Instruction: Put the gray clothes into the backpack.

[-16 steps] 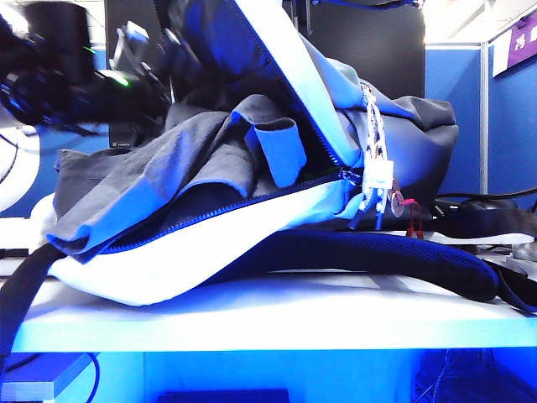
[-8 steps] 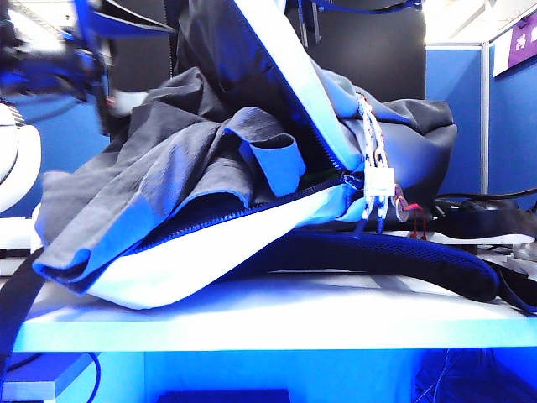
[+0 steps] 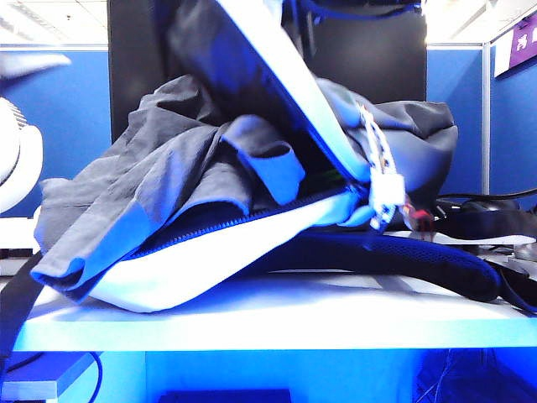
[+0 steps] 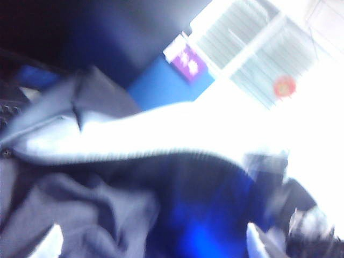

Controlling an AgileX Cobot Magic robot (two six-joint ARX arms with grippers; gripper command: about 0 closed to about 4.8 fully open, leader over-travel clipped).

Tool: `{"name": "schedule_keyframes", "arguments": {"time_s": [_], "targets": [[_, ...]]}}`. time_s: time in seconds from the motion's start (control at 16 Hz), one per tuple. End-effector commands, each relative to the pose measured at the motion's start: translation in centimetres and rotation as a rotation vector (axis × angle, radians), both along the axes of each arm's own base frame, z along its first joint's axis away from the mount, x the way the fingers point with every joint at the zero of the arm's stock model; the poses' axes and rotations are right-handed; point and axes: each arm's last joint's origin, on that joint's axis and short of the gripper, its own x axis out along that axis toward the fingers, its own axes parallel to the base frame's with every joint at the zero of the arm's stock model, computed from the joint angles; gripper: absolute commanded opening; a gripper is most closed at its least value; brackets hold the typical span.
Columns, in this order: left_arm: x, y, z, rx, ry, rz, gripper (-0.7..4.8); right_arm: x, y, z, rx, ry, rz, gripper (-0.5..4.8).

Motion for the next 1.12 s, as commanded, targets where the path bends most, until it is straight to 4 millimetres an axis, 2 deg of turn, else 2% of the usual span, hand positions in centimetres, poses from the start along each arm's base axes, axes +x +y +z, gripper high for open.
{"name": "schedule_keyframes", "arguments": {"time_s": [0.06,0.12,0.19,0.37,0.44,0.5,0.56,0.62,0.75,0.87,1.0,1.12], "targets": [[-1.6,0.4,2.5,-0.019,-0.096,0.067,4.79,-0.4,0.3,-0.8,-0.109,0.042,0.086,3.41],[-1.9,0.3,2.9,-0.015,-0.11,0.066,4.79,-0.4,0.3,-1.1,-0.126,0.056,0.087,4.47],[-2.1,0.2,3.2,-0.012,-0.119,0.064,4.79,-0.4,0.3,-1.1,-0.13,0.063,0.088,4.79],[-3.6,-0.1,5.0,0.024,-0.173,0.053,4.79,-1.1,-0.6,1.0,-0.065,-0.05,0.187,4.79],[-4.1,-0.1,5.4,0.055,-0.185,0.037,4.79,-1.3,-1.2,1.7,-0.058,-0.072,0.191,4.21],[-5.3,-0.6,6.4,0.163,-0.258,-0.022,0.82,-1.6,-2.2,2.8,-0.043,-0.112,0.182,2.03],[-6.5,-1.1,7.5,0.21,-0.338,-0.027,0.12,-2.1,-3.1,4.0,-0.024,-0.157,0.16,0.08],[-8.0,-1.6,8.7,0.204,-0.413,0.009,-0.04,-2.7,-4.0,5.3,-0.002,-0.2,0.13,-0.05],[-10.9,-2.1,11.0,0.2,-0.524,0.071,-0.04,-4.0,-5.9,7.5,0.031,-0.266,0.063,-0.05],[-15.0,-1.8,13.4,0.214,-0.596,0.163,-0.04,-6.0,-8.7,10.0,0.062,-0.309,-0.065,-0.05],[-18.1,-2.7,14.8,0.227,-0.672,0.207,-0.04,-8.1,-10.9,11.5,0.046,-0.361,-0.279,-0.05],[-20.2,-3.4,15.5,0.24,-0.7,0.232,-0.04,-10.1,-12.2,12.3,-0.017,-0.399,-0.505,-0.05]]}}
